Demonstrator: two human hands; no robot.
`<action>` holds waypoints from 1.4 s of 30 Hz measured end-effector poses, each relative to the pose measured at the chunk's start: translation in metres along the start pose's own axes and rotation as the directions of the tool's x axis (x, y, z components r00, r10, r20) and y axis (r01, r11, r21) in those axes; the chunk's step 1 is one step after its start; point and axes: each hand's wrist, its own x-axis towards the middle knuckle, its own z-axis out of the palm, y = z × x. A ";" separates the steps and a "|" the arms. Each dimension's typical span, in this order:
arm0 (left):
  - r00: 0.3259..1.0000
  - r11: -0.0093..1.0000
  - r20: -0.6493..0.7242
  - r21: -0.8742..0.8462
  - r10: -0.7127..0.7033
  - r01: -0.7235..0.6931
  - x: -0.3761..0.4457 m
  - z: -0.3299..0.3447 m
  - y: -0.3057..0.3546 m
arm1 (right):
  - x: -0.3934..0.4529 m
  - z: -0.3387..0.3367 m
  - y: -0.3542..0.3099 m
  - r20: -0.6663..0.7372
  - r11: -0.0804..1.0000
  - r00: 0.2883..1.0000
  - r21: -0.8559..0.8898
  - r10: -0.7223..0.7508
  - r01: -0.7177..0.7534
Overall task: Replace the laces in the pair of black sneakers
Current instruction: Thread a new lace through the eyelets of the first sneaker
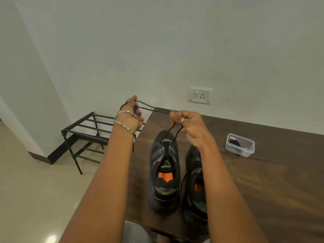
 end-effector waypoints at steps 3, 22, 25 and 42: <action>0.998 0.995 -0.052 0.098 0.038 -0.033 0.014 -0.028 -0.026 | 0.001 -0.008 -0.004 0.011 0.998 1.000 -0.056 0.014 -0.013; 0.904 -0.055 0.284 0.958 0.320 -0.282 -0.006 -0.024 -0.060 | 0.003 -0.014 -0.001 0.071 0.968 0.995 -0.245 0.072 -0.053; 0.904 -0.098 0.377 0.926 0.202 -0.364 -0.003 -0.016 -0.066 | 0.001 -0.016 -0.004 0.111 0.974 0.993 -0.227 0.050 -0.024; 0.810 0.433 0.450 0.687 0.377 -0.583 -0.015 -0.025 -0.047 | 0.014 -0.042 0.010 -0.580 0.658 0.814 -0.603 0.026 -0.451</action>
